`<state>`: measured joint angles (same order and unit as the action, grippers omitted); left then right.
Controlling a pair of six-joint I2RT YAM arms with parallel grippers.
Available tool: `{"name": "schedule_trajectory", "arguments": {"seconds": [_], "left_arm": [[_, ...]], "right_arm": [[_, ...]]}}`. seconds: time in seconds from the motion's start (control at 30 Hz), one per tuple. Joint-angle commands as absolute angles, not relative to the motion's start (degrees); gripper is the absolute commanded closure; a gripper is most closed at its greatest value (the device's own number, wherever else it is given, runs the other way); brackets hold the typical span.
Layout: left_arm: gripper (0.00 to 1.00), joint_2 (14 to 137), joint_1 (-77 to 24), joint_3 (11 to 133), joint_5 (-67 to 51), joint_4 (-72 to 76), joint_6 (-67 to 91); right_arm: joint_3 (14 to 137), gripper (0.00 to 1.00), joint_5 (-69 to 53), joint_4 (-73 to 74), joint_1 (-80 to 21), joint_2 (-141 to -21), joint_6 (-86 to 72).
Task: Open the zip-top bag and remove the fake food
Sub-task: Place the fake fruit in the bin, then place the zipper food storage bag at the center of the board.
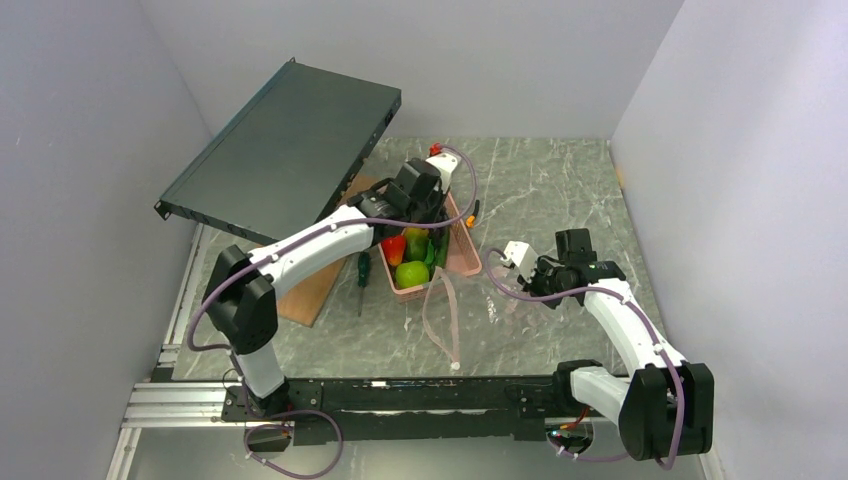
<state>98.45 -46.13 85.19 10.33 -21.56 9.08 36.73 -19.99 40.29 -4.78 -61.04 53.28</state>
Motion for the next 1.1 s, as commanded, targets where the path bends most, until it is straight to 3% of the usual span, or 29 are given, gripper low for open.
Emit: {"name": "schedule_trajectory", "arguments": {"seconds": [0.0, 0.03, 0.1, 0.27, 0.67, 1.07], "left_arm": [[0.9, 100.9, -45.6, 89.9, 11.9, -24.5, 10.5], [0.7, 101.4, -45.4, 90.3, 11.7, -24.7, 10.4], [0.45, 102.0, -45.1, 91.0, 11.5, -25.3, 10.4], [0.02, 100.9, -44.6, 90.9, 12.1, -25.3, 9.2], [0.0, 78.9, -44.6, 75.8, 1.9, -16.1, 4.8], [0.0, 59.9, -44.5, 57.2, -29.8, -13.2, -6.9]], "right_arm": [[38.9, 1.0, -20.1, 39.9, -4.3, -60.1, 52.2], [38.9, 1.0, -20.1, 40.0, -4.2, -60.2, 52.2], [38.9, 1.0, -20.2, 40.0, -4.1, -60.1, 52.3], [38.8, 1.0, -20.4, 40.1, -3.6, -59.8, 52.3], [38.9, 1.0, -22.5, 40.7, -1.5, -59.2, 52.9], [39.3, 1.0, -25.0, 40.5, 3.3, -52.6, 53.3]]}}
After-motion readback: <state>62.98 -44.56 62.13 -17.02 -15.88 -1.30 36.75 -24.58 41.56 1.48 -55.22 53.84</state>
